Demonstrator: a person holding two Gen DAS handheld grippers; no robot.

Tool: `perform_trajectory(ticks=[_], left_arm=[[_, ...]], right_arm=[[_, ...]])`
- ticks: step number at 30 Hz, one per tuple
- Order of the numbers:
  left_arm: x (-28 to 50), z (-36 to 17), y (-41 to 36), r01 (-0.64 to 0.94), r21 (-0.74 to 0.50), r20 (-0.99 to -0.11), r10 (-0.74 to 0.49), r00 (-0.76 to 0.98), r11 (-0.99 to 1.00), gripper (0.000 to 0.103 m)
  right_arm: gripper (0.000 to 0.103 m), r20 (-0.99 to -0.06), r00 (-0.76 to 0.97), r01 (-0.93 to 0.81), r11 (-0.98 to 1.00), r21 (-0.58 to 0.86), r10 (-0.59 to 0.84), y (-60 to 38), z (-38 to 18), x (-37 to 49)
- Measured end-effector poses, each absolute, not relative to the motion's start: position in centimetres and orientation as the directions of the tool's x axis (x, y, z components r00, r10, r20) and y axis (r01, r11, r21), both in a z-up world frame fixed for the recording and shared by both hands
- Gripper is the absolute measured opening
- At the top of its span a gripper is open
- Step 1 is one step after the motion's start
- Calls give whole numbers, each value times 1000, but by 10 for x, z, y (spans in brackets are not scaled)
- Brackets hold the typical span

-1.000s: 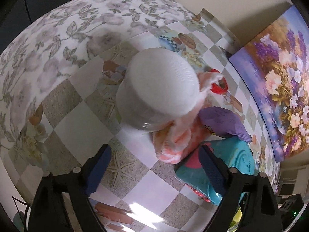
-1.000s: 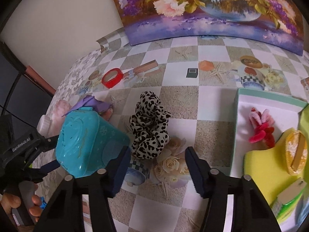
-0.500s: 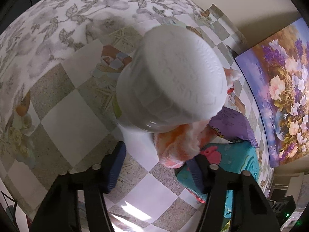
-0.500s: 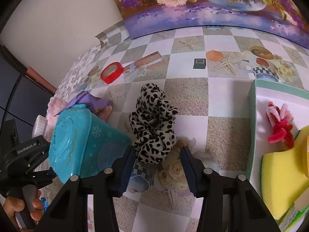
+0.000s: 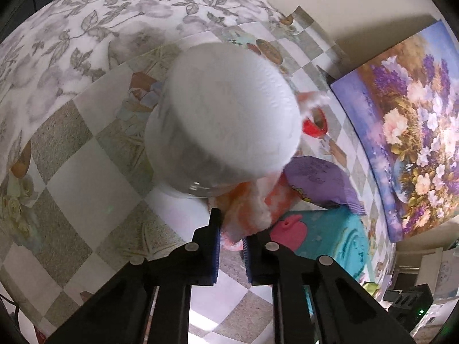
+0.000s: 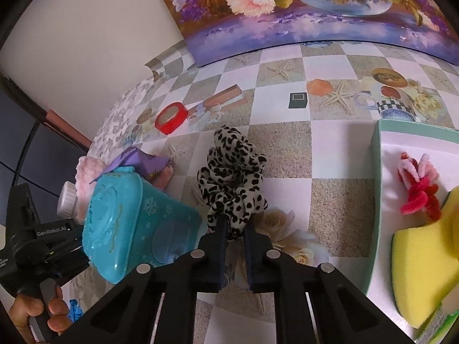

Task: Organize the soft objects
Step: 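Grasp the leopard scrunchie with the right gripper while the left grasps the pink towel, then lift the pink towel and leopard scrunchie up with both grippers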

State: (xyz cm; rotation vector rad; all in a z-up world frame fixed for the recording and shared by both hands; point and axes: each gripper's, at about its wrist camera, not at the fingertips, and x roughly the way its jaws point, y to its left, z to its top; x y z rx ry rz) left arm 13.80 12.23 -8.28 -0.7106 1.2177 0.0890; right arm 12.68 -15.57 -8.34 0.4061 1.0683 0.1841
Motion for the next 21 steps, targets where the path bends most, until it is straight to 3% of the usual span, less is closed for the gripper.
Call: perform_trajectory(ticks=[21], left_arm=[[115, -2, 125, -312, -516, -782, -291, 551, 798, 9]], right_arm=[[9, -742, 595, 60, 903, 426, 310, -190, -18, 99]])
